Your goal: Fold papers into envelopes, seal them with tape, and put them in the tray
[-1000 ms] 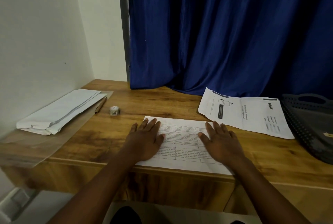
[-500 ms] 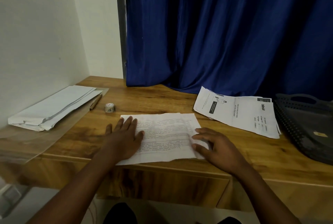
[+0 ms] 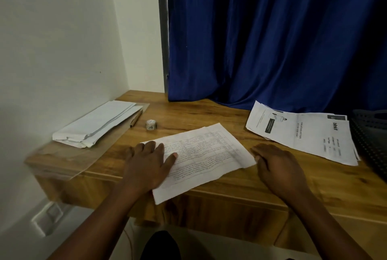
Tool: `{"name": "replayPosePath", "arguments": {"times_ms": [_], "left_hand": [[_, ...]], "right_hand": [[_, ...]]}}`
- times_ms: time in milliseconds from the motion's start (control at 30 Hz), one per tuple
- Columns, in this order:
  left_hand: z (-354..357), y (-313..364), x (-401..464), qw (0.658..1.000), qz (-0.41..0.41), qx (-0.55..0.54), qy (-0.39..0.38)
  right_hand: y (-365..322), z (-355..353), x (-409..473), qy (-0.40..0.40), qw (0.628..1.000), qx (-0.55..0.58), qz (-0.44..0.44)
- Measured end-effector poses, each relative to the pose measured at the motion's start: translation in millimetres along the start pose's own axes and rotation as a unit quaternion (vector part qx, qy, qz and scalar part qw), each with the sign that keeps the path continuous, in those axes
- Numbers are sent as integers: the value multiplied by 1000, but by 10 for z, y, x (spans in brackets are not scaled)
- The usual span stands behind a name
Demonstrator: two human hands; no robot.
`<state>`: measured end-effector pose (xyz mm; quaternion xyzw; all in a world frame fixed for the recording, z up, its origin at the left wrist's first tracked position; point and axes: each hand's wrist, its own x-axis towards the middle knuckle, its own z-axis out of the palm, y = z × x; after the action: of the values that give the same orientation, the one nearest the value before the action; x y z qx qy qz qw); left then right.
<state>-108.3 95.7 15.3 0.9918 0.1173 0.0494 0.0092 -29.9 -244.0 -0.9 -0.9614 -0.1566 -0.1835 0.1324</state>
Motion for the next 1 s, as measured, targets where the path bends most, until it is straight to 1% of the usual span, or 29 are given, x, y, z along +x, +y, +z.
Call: {"name": "replayPosePath", "arguments": {"times_ms": [33,67,100,133,167,200,233,267,367,467,533,567,600,633,700,733,767,833,867,900,933,1000], "left_hand": [[-11,5,-35,1000,-1,4,7],[-19,14,-71,1000,-2,8,12],[-28,28,-107,1000,-4,13,15],[-43,50,-146,1000,-5,18,15],[-60,83,-179,1000,-5,21,13],[-81,117,-210,1000,-7,23,9],[-105,152,-232,1000,-9,22,4],[-130,180,-250,1000,-12,20,-1],[-185,208,-308,1000,-15,2,-15],[-222,161,-392,1000,-11,-25,-14],[-225,91,-399,998,-8,-64,-3],[-228,35,-391,995,0,-101,4],[-232,-42,-373,986,20,-164,9],[-235,-132,-355,967,51,-250,6],[-260,-282,-352,907,105,-406,-21],[-272,-342,-359,878,125,-459,-41],[-270,-394,-350,855,141,-495,-59],[-255,-439,-313,826,168,-532,-82],[-242,-434,-281,815,171,-545,-92],[-238,-408,-248,810,165,-553,-101],[-234,-375,-206,813,156,-551,-104],[-225,-281,-92,832,137,-530,-90]], "right_hand": [[-36,-23,-16,32,999,6,-7],[-98,-64,-49,45,999,24,-16],[-190,-107,-84,35,998,54,-28],[-293,-140,-126,-1,995,84,-49],[-407,-168,-169,-61,990,98,-81],[-523,-186,-199,-122,981,94,-118],[-624,-179,-215,-166,970,87,-154],[-707,-155,-223,-195,961,85,-178],[-806,-30,-187,-247,948,62,-192],[-777,71,-170,-230,950,0,-213],[-716,86,-194,-218,951,8,-221],[-682,94,-210,-210,951,18,-225],[-644,106,-220,-200,952,33,-230],[-604,107,-222,-192,951,61,-233],[-549,64,-213,-189,943,166,-217],[-535,22,-207,-194,932,234,-196],[-535,-33,-200,-199,918,302,-164],[-568,-146,-184,-195,881,425,-73],[-575,-176,-164,-182,869,458,-29],[-571,-189,-132,-163,868,469,6],[-560,-183,-91,-145,867,476,31],[-537,-172,6,-116,852,506,71]]}}
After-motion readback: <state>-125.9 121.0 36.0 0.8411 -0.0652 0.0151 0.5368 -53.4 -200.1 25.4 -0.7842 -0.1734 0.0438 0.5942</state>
